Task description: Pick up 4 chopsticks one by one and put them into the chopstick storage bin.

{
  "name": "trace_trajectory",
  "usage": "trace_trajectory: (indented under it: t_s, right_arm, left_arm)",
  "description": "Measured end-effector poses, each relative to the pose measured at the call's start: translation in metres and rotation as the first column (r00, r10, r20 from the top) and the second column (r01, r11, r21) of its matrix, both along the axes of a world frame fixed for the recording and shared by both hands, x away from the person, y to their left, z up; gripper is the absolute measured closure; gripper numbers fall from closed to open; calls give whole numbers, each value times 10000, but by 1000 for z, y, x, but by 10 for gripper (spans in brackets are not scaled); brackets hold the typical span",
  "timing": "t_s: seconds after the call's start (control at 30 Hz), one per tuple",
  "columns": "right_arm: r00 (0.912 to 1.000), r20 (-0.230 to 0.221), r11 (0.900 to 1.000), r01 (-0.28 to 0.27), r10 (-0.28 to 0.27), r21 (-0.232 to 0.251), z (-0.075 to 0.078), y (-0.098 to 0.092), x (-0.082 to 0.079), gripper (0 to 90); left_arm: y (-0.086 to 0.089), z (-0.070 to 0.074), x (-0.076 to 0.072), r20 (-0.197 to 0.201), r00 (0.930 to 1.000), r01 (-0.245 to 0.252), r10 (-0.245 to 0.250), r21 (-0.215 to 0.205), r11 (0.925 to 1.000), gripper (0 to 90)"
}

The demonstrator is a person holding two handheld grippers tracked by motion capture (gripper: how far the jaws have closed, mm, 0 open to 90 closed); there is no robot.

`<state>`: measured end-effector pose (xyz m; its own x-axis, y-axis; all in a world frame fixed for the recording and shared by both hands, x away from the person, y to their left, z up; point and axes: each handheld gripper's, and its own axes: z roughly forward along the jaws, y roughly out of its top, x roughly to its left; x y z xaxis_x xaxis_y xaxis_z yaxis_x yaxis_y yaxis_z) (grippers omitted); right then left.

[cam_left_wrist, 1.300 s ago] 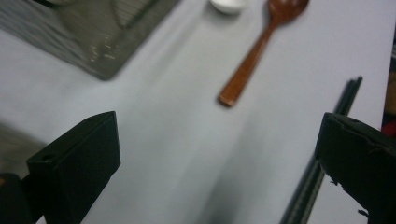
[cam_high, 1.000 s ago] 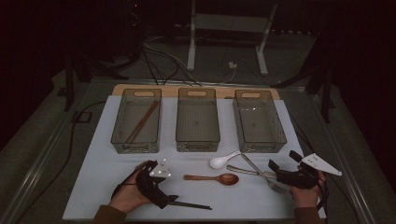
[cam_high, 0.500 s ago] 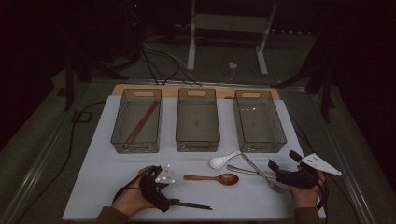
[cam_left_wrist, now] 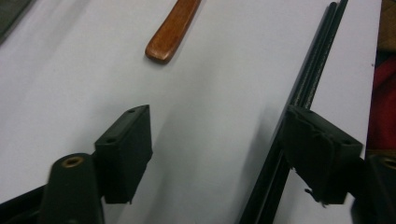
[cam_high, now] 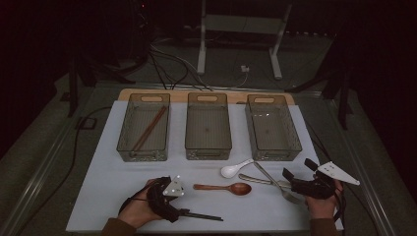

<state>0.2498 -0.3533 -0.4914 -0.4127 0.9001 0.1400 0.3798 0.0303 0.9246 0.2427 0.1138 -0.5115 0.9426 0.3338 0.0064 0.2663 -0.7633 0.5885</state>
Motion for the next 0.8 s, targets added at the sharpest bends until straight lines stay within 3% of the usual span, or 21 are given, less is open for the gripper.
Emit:
trace_trajectory:
  t_s: [0.23,0.47,0.8]
  right_arm:
    - [10000,-2,10000,4,-4,-3,0,0,0,0]
    - [10000,-6,10000,10,-10,15,0,0,0,0]
    - [10000,-12,10000,2,-2,10,0,0,0,0]
  left_arm:
    - [-2,-3,-2,-179,9998,113,-115,-87,9999,269]
    - [-4,-4,-2,-2,9998,210,-210,89,9997,301]
    - [13,-1,1,-10,9994,354,-354,55,9994,629]
